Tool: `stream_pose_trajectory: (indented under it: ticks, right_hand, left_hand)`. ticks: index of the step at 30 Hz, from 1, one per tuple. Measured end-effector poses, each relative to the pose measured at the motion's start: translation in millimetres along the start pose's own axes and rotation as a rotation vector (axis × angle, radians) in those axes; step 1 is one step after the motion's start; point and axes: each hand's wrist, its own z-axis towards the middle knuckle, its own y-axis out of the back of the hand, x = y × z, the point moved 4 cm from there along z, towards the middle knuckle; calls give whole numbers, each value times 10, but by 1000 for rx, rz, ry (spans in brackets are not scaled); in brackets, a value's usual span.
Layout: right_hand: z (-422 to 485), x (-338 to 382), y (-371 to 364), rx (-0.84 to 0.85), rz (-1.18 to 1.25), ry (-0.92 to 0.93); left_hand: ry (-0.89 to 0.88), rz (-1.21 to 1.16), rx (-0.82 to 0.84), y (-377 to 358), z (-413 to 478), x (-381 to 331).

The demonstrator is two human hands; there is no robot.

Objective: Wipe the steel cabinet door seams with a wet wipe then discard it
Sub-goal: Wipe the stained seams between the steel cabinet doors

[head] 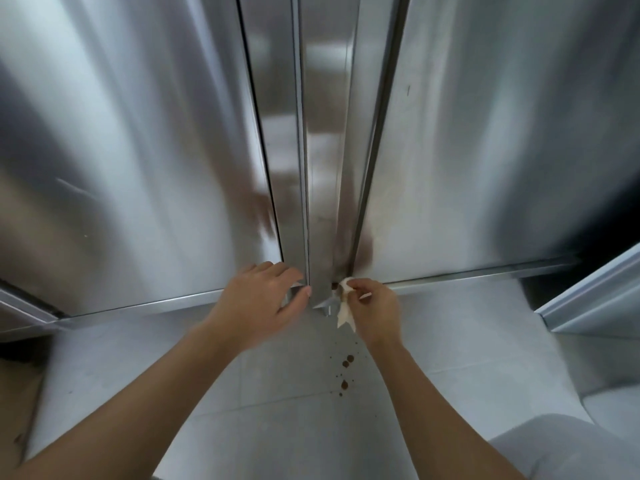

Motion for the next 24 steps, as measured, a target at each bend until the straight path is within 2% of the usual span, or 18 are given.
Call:
stream_pose_trajectory:
  ticks: [5, 16, 24]
  right_hand:
    - [21, 6, -182, 41, -22, 30]
    - [70, -42, -321, 125, -172, 53]
    - [64, 22, -305, 144, -463, 184]
  left_hand:
    - [17, 29, 64, -91, -92, 26]
    - [43, 41, 52, -70, -101, 57]
    - [52, 16, 91, -165, -57, 68]
